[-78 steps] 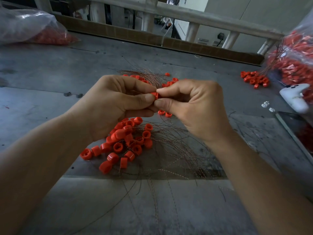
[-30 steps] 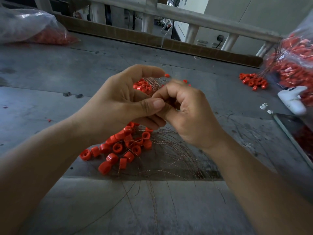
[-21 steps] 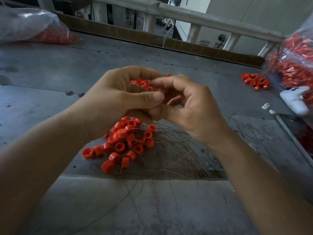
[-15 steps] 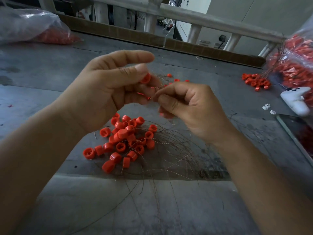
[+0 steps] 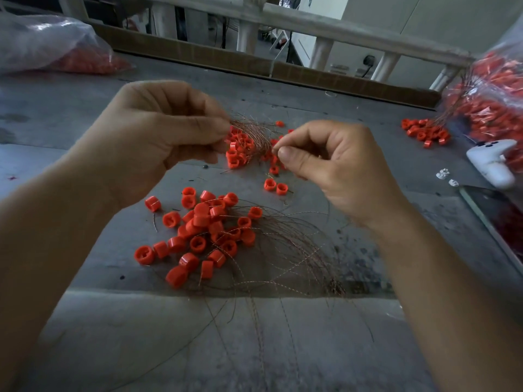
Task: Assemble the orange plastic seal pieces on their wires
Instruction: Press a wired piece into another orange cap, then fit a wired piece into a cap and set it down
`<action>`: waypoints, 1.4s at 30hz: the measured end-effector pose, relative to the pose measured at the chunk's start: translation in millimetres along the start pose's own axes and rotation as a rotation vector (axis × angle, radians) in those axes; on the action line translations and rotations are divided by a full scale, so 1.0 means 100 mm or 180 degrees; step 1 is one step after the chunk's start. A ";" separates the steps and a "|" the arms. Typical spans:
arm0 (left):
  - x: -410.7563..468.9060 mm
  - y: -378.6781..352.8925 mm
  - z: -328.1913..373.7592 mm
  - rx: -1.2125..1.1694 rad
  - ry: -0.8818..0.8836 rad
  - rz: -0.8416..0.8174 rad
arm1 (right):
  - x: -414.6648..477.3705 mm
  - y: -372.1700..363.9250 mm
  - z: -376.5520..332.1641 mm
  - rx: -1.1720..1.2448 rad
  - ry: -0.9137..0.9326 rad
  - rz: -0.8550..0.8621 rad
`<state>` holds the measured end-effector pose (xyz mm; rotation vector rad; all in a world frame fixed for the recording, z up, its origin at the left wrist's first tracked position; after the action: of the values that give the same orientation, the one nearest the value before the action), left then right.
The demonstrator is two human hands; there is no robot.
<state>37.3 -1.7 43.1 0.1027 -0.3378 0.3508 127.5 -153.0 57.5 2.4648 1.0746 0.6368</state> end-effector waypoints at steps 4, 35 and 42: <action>0.00 0.01 -0.09 0.0959 0.0142 -0.0182 | 0.02 -0.12 0.12 -0.0768 -0.0257 -0.0350; 0.33 -0.04 -0.61 0.3500 0.0005 -0.0459 | 0.12 0.34 0.24 -0.0335 -0.0642 0.0917; 0.31 -0.07 -0.52 0.3432 -0.0183 -0.0315 | 0.11 0.33 0.24 -0.0355 -0.0653 0.0928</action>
<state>82.8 9.9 4.6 1.1837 -0.1672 0.4010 166.4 -169.0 56.9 2.5428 0.5929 0.4967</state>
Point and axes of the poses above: each hand's wrist, its own x-axis towards the middle knuckle, its own y-axis out of the back of the hand, z = x × y, the point moved 6 cm from there along x, towards the middle knuckle, and after that the axes turned 8 degrees about -y, right-handed, at the moved point
